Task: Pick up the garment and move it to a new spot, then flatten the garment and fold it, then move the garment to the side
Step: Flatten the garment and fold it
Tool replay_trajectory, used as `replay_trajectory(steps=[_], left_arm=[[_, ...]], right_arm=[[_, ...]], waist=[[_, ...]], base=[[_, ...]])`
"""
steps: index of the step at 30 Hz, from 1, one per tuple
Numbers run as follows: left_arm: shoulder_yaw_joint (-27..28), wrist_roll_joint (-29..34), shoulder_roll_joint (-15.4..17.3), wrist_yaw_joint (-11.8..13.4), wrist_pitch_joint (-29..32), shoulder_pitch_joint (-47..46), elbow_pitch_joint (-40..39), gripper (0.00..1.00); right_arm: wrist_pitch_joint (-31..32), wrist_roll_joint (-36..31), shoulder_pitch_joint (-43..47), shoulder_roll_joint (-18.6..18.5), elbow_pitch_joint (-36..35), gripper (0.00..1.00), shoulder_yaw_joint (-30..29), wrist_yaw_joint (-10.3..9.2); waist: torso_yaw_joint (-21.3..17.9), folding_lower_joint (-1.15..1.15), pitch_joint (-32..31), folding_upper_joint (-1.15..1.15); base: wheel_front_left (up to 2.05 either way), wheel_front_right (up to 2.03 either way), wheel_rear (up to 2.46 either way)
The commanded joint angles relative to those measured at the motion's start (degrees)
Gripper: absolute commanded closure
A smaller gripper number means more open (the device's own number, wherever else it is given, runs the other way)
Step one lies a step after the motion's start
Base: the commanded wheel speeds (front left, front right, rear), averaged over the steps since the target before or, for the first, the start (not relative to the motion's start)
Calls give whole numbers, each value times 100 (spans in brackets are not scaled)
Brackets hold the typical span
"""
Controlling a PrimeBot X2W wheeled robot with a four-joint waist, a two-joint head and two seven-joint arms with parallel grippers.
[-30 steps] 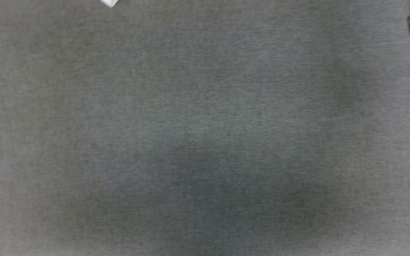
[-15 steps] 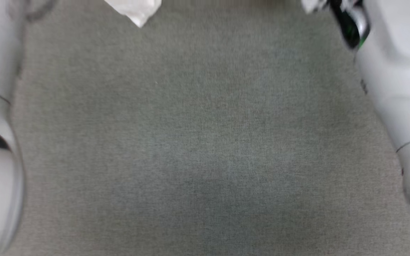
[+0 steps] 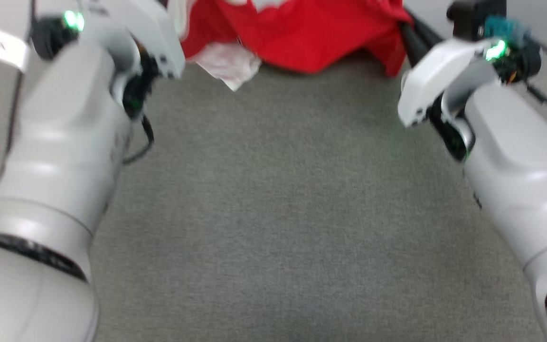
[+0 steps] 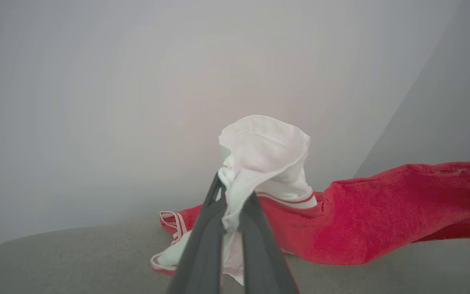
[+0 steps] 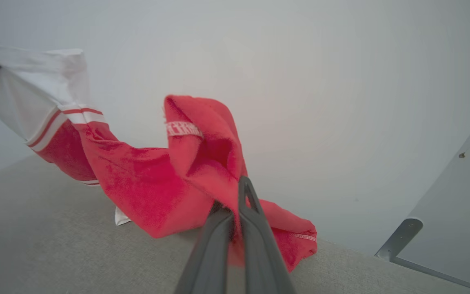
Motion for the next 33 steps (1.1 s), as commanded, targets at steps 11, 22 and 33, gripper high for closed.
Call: replay_trajectory(steps=[11, 22, 33], left_arm=[[-222, -122, 112, 1, -466, 1455, -404, 100], [-309, -25, 455, 235, -734, 2623, -1283, 100], [-209, -148, 1023, 877, -767, 3964, -2829, 100]], right_arm=[[56, 975, 1476, -1033, -1594, 100, 1131, -4], [32, 1543, 2645, -2130, -3032, 100, 1459, -4], [287, 1570, 3616, -2472, -3820, 100, 1110, -4]], waist=[[294, 0, -715, 0], [367, 0, -732, 0], [390, 0, -696, 0]], base=[[0, 0, 0], [0, 0, 0], [0, 0, 0]])
